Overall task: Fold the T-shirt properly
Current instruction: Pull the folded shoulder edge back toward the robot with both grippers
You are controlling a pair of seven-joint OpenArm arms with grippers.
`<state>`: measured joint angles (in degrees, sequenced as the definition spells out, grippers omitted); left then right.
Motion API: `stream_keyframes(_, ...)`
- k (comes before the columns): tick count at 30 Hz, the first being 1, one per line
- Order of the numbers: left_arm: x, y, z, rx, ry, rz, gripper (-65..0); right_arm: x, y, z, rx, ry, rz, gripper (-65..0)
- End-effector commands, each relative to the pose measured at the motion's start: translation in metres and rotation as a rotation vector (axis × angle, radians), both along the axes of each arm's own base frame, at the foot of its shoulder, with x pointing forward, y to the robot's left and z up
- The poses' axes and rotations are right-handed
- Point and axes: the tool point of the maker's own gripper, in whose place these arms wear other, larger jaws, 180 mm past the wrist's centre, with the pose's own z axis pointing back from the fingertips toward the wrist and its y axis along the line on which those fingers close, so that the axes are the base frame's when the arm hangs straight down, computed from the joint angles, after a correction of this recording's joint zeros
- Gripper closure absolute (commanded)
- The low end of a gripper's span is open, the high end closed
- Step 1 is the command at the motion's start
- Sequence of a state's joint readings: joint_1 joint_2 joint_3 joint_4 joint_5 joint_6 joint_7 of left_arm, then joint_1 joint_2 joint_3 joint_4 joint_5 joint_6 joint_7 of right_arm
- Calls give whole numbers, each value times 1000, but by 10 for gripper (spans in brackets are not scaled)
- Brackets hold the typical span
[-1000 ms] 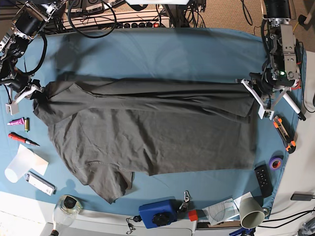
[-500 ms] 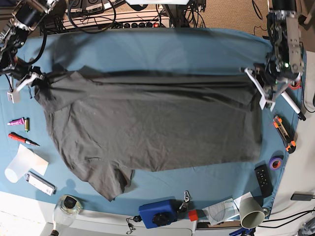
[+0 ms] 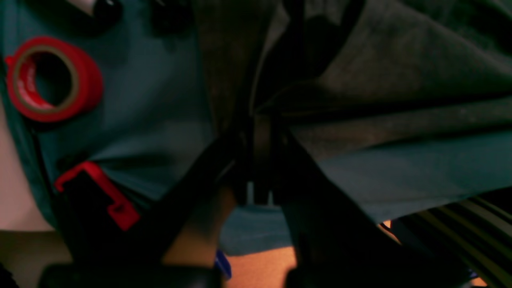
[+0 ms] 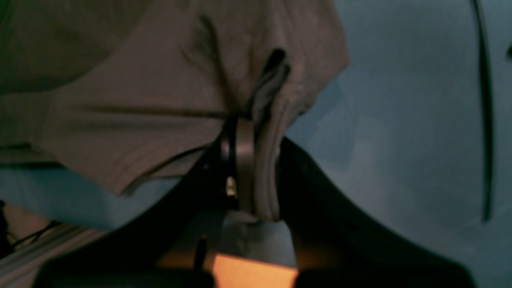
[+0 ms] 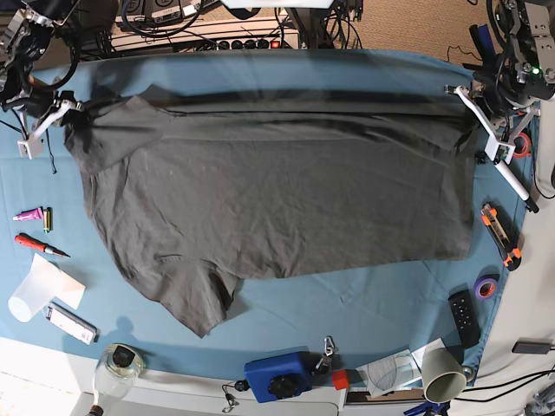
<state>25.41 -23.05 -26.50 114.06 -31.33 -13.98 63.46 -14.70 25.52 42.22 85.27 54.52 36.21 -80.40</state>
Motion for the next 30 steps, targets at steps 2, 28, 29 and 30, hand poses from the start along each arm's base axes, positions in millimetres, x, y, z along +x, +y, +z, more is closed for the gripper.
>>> stream_keyframes(2, 0, 10, 6, 39, -6, 2, 0, 0, -10, 11, -35, -14, 5, 0)
stream_keyframes(28, -29, 18, -8, 89, 87, 4, 0, -27, -11, 1, -25, 47, -5, 0)
stream_keyframes(29, -27, 18, -7, 89, 78, 4, 0, -27, -11, 1, -25, 46, -5, 0)
stream_keyframes(30, -25, 18, -6, 86, 62, 7, 0, -27, -11, 1, -25, 46, -5, 0)
